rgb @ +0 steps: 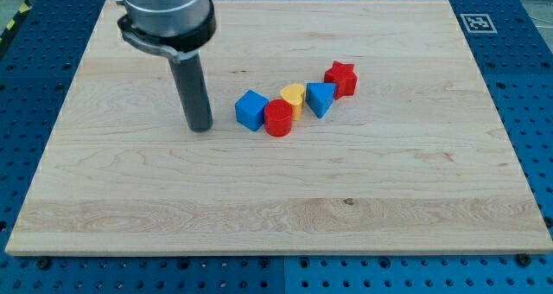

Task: Slightly move the yellow heart above the blue cube

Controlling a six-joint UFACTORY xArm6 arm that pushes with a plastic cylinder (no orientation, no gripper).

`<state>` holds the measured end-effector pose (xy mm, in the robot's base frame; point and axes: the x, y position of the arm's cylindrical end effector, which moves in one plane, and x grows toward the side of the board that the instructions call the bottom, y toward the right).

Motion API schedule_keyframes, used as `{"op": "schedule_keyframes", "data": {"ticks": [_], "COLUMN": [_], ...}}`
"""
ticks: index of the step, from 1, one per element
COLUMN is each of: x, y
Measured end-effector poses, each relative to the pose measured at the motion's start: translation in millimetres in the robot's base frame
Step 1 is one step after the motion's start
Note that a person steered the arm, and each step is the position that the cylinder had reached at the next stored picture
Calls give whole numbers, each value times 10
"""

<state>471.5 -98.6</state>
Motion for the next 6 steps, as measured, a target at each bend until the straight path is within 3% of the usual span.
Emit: {"op": "schedule_keyframes", "data": {"ticks": [2,5,6], "x": [483,693,693], "y": [467,1585,1683]}}
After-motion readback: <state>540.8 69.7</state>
